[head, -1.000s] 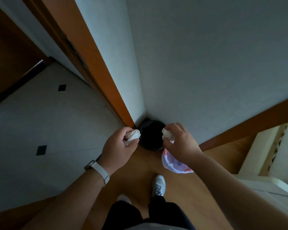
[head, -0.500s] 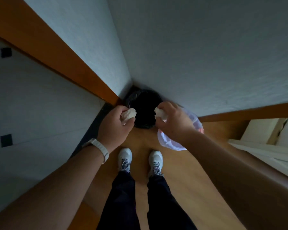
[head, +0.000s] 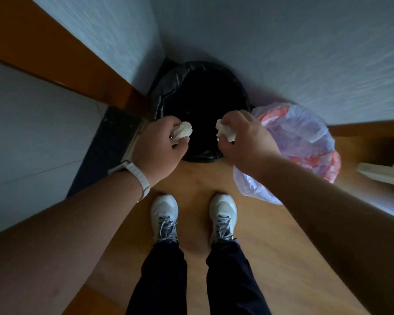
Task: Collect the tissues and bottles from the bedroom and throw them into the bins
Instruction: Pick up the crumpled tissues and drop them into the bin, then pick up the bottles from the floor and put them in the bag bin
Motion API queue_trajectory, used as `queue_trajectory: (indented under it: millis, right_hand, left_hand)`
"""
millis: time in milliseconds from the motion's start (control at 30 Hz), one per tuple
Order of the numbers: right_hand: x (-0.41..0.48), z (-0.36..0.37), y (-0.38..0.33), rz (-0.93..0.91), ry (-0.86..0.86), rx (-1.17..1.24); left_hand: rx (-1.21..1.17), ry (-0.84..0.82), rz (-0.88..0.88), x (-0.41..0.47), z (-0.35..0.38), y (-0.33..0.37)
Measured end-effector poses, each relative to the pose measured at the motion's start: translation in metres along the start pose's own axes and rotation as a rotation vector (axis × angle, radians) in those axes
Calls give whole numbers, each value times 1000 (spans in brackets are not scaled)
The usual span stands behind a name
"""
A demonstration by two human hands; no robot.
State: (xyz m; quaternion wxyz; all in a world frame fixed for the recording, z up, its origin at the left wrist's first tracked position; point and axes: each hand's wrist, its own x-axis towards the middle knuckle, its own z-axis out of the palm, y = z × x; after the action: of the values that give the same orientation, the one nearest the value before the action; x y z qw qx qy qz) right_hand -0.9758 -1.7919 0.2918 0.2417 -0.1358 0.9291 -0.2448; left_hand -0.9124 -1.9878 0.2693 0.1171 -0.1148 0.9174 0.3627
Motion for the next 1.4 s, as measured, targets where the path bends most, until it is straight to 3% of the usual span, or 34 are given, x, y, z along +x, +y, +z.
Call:
queue_trajectory:
  millis: [200, 400, 967, 1400]
  right_hand:
    - [27, 54, 41, 0, -84, -62]
    - [8, 42, 37, -9, -118, -148]
    - [-73, -168, -117, -112, 81, -398]
    - [-207, -313, -230, -34, 275, -448]
  left_hand:
    - [222, -84, 103, 16, 56, -48]
    - [279, -56, 141, 3, 36, -50]
    - [474, -60, 392, -32, -179, 105]
    - [451, 31, 629, -107, -318, 237]
